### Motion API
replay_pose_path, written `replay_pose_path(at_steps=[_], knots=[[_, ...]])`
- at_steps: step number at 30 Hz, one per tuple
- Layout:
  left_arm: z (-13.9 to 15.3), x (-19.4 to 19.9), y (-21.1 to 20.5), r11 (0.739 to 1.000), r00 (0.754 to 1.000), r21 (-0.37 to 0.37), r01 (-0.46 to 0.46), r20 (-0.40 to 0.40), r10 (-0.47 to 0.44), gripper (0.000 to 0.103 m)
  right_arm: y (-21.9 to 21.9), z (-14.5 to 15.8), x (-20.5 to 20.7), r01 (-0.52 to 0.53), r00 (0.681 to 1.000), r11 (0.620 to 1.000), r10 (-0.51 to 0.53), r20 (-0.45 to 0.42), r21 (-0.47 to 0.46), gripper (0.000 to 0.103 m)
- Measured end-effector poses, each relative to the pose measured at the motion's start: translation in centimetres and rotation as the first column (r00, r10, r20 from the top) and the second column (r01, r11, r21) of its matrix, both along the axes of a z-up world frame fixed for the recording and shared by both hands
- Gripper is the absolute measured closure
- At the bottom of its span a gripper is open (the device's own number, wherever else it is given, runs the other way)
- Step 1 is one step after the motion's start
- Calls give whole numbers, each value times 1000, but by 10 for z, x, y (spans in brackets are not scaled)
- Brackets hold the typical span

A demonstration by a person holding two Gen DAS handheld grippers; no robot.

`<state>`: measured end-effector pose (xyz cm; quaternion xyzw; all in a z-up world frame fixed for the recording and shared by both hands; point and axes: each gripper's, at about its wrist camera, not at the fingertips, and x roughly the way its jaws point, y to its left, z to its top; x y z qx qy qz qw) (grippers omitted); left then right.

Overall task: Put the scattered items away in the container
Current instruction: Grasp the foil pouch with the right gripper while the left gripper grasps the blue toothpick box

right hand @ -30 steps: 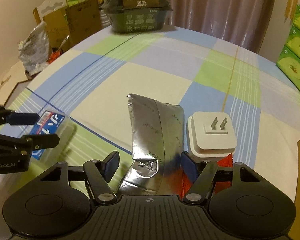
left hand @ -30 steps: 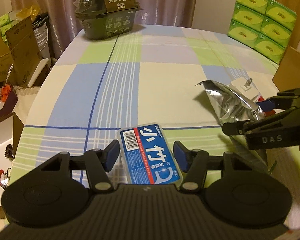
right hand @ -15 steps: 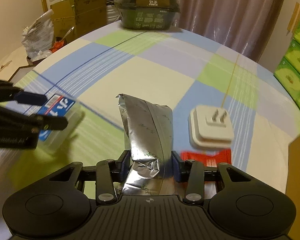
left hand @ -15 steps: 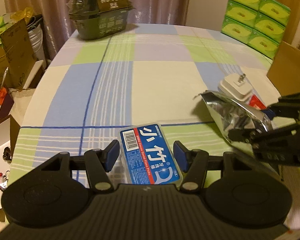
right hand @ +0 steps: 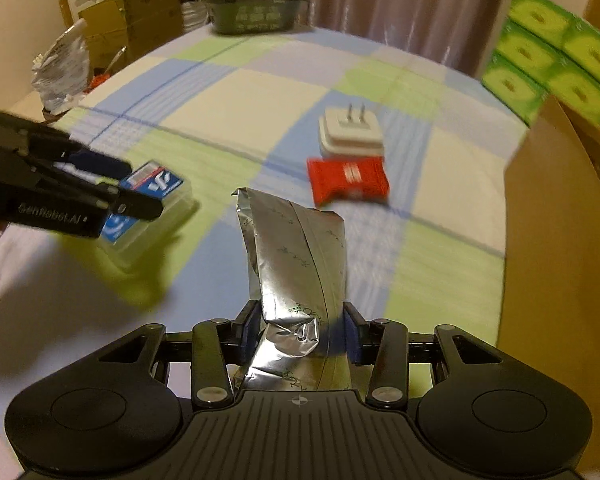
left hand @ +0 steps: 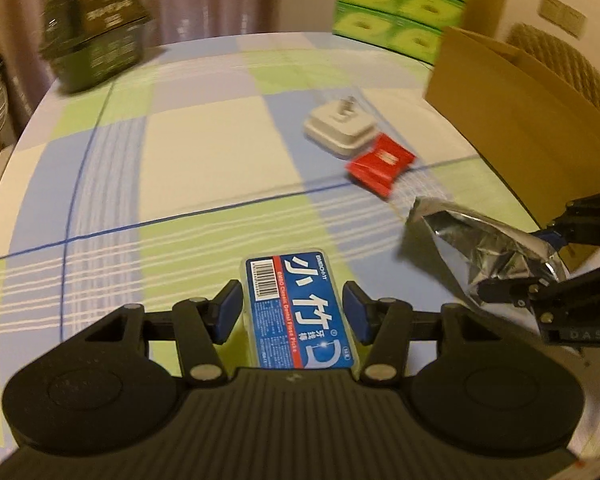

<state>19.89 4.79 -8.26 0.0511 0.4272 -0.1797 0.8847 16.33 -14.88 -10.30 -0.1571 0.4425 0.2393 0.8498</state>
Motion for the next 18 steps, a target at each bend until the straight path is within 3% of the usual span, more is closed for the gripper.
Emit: replay_pose_path(at_steps=[3, 7, 18], knots=[[0, -4, -8, 1000, 1000, 17, 23, -1, -23, 53, -8, 2, -13, 7, 1000, 1000, -7, 9, -4, 63], [-6, -4, -15, 996, 998, 75, 55, -23, -53, 41, -9, 3, -14, -4, 1000, 1000, 3, -13, -22, 33], [-17, 9, -11, 998, 995, 43, 36, -95, -32, 40, -8, 1, 7, -13, 996, 1000, 12, -86, -17, 33]])
